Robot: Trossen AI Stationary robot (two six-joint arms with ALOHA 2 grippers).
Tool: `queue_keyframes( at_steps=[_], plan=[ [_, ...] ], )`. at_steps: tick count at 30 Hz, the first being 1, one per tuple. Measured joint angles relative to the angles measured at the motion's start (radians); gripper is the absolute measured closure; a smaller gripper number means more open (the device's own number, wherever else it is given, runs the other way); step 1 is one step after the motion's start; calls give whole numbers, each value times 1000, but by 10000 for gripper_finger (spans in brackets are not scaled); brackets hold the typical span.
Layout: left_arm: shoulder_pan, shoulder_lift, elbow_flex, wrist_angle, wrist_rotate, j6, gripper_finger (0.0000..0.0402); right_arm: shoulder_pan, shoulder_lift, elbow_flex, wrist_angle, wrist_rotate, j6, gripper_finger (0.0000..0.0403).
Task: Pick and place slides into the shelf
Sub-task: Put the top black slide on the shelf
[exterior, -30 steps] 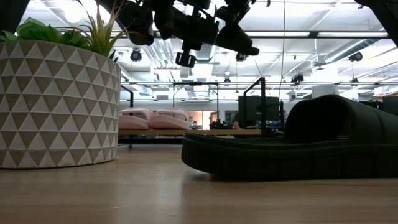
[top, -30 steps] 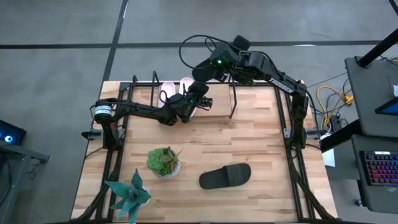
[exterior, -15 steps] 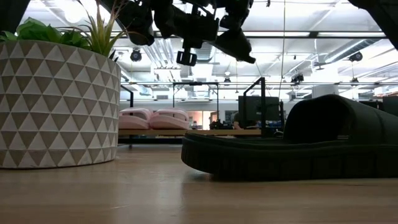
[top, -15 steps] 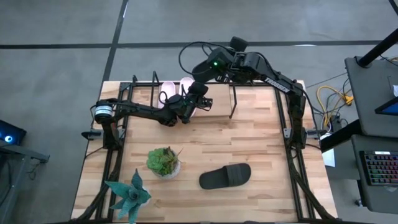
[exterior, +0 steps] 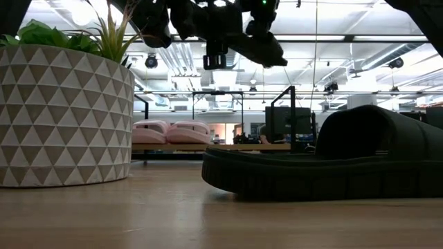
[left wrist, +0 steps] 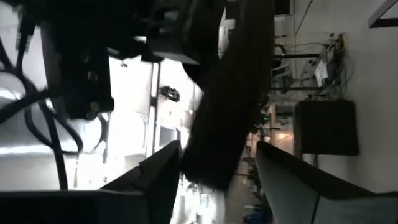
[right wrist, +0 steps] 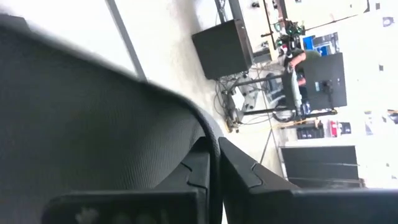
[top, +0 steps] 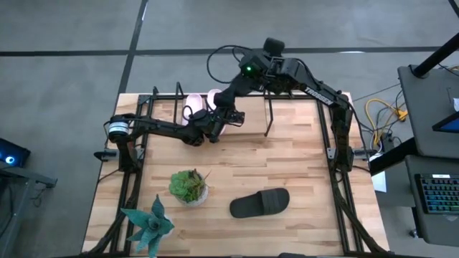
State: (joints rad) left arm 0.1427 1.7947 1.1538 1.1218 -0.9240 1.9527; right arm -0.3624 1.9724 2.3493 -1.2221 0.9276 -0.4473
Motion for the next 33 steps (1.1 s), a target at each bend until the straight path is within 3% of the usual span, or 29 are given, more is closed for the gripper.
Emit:
queue_keyframes(
  at_steps=[8, 14, 19, 23, 27, 29, 33],
  plan=[
    [-4, -11, -58, -24, -11, -188, 197, -24, 0, 0, 5, -10, -26, 394],
    [-28, -61, -113, -223, 31, -467, 196, -36, -2, 1, 13, -7, -29, 394],
    [-55, -151, -126, -520, 190, -784, 196, -34, -2, 1, 13, -11, -45, 394],
    [-61, -262, -130, -783, 423, -1079, 195, -34, -2, 1, 14, -20, -78, 394],
    [-59, -396, -138, -1001, 663, -1303, 195, -34, -2, 1, 27, -99, -112, 394],
    [-59, -462, -146, -1068, 725, -1370, 195, -33, -2, 1, 40, -150, -135, 394],
    [-60, -600, -148, -1210, 741, -1484, 195, -33, -2, 1, 70, -240, -206, 394]
  ],
)
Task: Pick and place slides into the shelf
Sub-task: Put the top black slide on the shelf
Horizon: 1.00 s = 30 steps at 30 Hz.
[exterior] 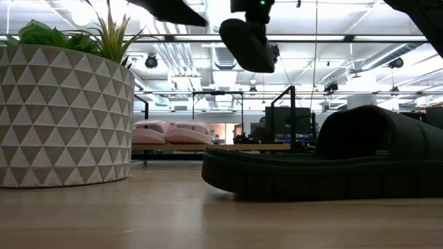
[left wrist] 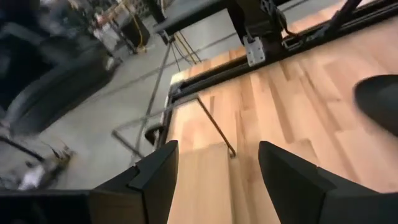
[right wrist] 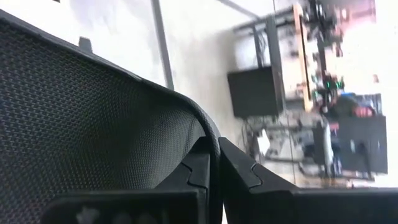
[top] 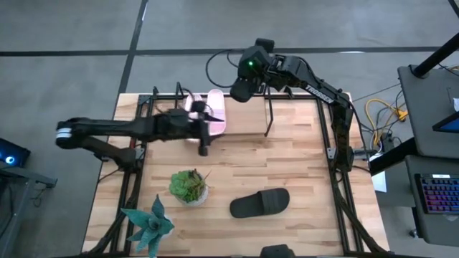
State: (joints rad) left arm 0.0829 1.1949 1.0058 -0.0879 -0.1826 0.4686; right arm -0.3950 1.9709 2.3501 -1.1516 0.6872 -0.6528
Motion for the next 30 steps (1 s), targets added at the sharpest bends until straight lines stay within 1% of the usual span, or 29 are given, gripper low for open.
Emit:
queue_keyframes(
  at_steps=[4, 8, 11, 14, 19, 22, 26, 30],
  plan=[
    [0, -126, -1, -107, 22, -91, 195, 0, 0, -6, 61, -55, -80, 394],
    [0, -245, -1, -157, 29, -154, 195, -1, 1, -13, 142, -103, -157, 394],
    [0, -320, -2, -174, 27, -191, 195, -1, 5, -18, 139, -167, -232, 394],
    [0, -383, -2, -206, 27, -204, 195, 3, 7, -52, 143, -215, -256, 394],
    [0, -472, -51, -216, 22, -205, 195, 4, 7, -162, 191, -218, -256, 394],
    [0, -517, -92, -207, 4, -205, 195, 11, 7, -260, 267, -212, -321, 394],
    [0, -558, -125, -202, -16, -213, 195, 30, 6, -372, 377, -185, -394, 394],
    [0, -580, -147, -203, -29, -228, 195, 41, 0, -443, 399, -183, -395, 394]
  ],
)
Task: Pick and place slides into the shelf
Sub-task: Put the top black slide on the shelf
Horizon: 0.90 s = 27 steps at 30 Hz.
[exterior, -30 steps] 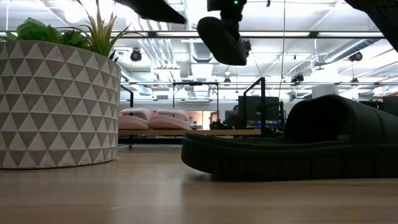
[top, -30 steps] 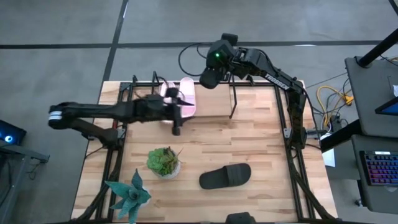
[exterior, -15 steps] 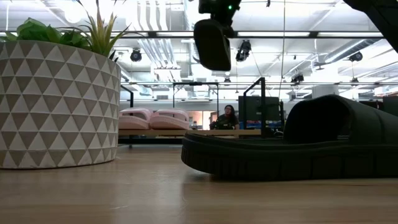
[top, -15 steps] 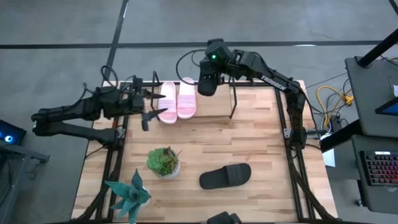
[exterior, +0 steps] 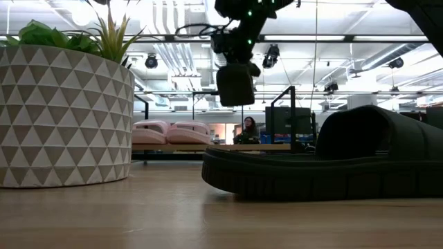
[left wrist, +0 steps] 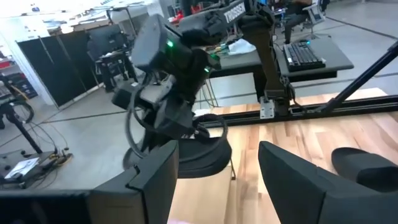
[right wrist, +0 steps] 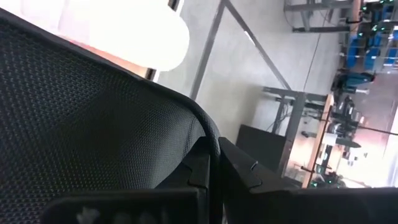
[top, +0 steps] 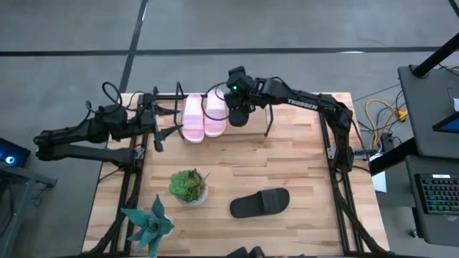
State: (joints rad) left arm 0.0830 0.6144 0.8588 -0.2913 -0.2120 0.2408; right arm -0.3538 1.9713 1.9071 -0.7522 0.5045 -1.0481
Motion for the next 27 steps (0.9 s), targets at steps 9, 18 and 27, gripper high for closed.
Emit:
queue_keyframes(
  at_steps=[9, 18, 27],
  plan=[
    [0, -12, -21, -6, -6, -2, 195, 5, -1, -233, 246, -6, -92, 394],
    [0, -27, -55, -4, -33, -2, 195, 9, -1, -397, 471, -10, -117, 394],
    [0, -37, -64, -1, -35, -2, 195, 9, -1, -478, 647, -14, -113, 394]
  ],
)
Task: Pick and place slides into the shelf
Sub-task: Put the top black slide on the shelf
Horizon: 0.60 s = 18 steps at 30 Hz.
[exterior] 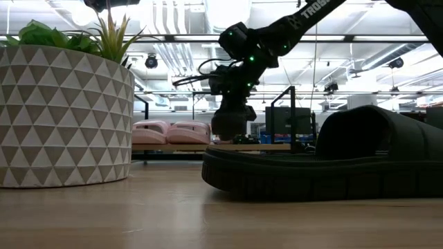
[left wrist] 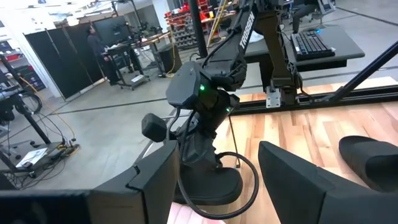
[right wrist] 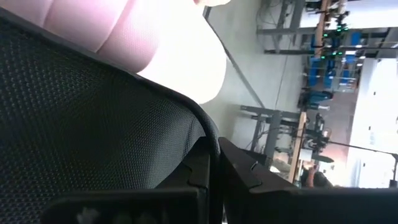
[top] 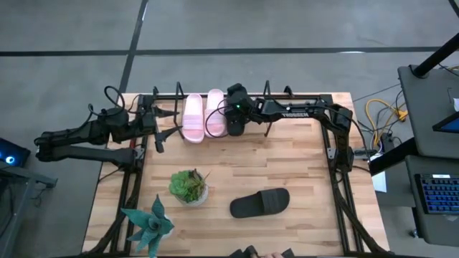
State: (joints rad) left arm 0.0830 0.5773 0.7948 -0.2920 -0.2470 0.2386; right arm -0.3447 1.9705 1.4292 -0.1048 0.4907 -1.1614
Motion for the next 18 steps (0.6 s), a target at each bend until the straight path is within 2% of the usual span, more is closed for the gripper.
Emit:
queue_keyframes(
  at_steps=[7, 14, 18],
  plan=[
    [0, 1, 0, -1, 0, 0, 195, -3, 0, -51, 102, -4, -14, 394],
    [0, 2, 0, -1, 0, 0, 195, -2, 3, -77, 124, -5, -16, 394],
    [0, 2, 0, -1, 0, 0, 195, -3, 3, -77, 129, -41, 18, 394]
  ],
)
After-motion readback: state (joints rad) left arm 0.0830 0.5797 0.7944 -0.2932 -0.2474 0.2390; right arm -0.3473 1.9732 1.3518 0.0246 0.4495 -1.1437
